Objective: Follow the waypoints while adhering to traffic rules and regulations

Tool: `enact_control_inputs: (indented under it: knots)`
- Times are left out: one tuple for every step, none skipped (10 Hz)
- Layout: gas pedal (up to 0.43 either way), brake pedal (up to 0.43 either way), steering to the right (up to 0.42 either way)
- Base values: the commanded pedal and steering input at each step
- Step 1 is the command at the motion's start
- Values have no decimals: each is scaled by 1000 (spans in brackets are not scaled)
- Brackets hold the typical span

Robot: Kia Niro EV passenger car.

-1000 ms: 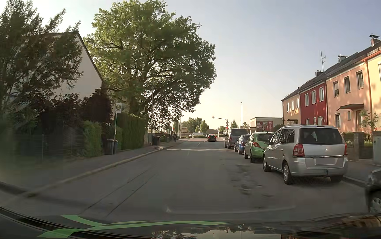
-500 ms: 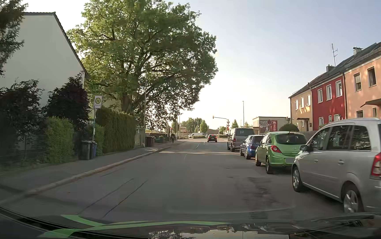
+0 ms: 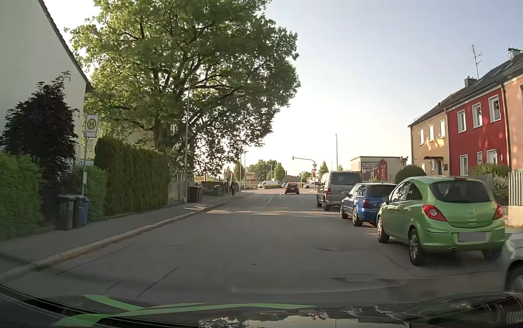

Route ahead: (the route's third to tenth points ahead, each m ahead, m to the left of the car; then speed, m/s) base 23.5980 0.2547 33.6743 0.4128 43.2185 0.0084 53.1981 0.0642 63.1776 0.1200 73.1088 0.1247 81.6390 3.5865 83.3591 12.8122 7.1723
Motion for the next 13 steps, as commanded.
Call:
enact_control_inputs:
  knots:
    - [39, 0, 0]
    - [39, 0, 0]
    - [39, 0, 0]
    - [39, 0, 1]
    - [20, 0, 0]
    - [8, 0, 0]
    - [8, 0, 1]
    - [8, 0, 0]
    - [8, 0, 1]
    - [8, 0, 0]
    - [8, 0, 0]
    - [8, 0, 0]
    - [8, 0, 0]
